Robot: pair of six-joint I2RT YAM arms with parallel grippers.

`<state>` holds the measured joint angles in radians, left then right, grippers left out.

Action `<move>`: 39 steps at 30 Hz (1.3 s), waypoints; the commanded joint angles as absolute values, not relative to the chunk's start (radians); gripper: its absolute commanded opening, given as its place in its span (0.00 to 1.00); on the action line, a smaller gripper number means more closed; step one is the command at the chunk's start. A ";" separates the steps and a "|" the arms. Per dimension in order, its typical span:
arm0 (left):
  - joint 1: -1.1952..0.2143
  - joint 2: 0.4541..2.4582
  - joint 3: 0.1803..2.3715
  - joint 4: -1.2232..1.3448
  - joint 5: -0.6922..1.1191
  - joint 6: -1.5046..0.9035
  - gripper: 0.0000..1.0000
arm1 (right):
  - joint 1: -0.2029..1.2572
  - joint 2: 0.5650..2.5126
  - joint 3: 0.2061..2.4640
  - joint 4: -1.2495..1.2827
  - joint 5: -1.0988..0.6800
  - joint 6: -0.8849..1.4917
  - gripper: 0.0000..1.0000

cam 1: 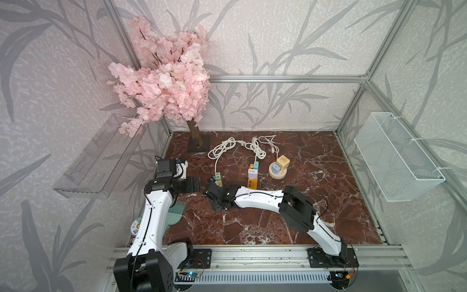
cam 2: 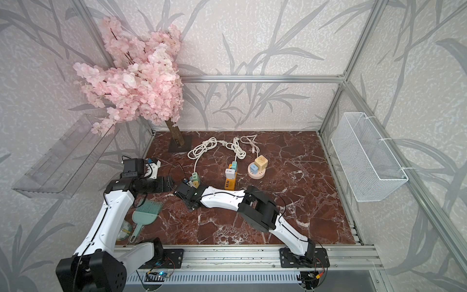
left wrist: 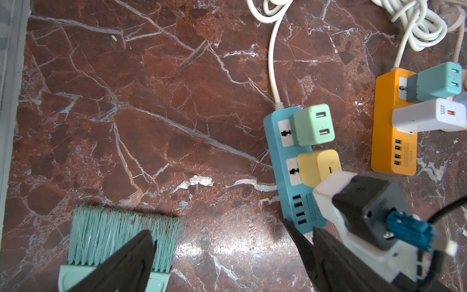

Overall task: Pull the plug off the socket
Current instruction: Adjust the socket at the center of the board.

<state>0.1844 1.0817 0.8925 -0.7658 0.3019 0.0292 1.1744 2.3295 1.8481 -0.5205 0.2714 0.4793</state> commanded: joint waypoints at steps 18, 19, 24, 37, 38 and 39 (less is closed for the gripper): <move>0.187 1.158 0.888 -0.781 0.406 0.161 0.77 | 1.191 2.105 1.476 -0.338 0.128 0.291 0.47; 0.187 1.170 0.890 -0.790 0.444 0.197 0.76 | 1.196 2.102 1.470 -0.337 0.121 0.283 0.48; 0.186 1.219 0.896 -0.819 0.555 0.251 0.75 | 1.209 2.106 1.455 -0.333 0.101 0.277 0.51; 0.186 1.379 0.954 -0.907 0.710 0.399 0.00 | 1.207 1.895 1.367 -0.337 0.103 0.272 0.80; 0.186 1.406 0.973 -0.931 0.715 0.415 0.00 | 1.207 1.871 1.352 -0.334 0.104 0.280 0.80; 0.186 1.439 0.994 -0.957 0.728 0.433 0.00 | 1.204 1.839 1.337 -0.329 0.107 0.295 0.80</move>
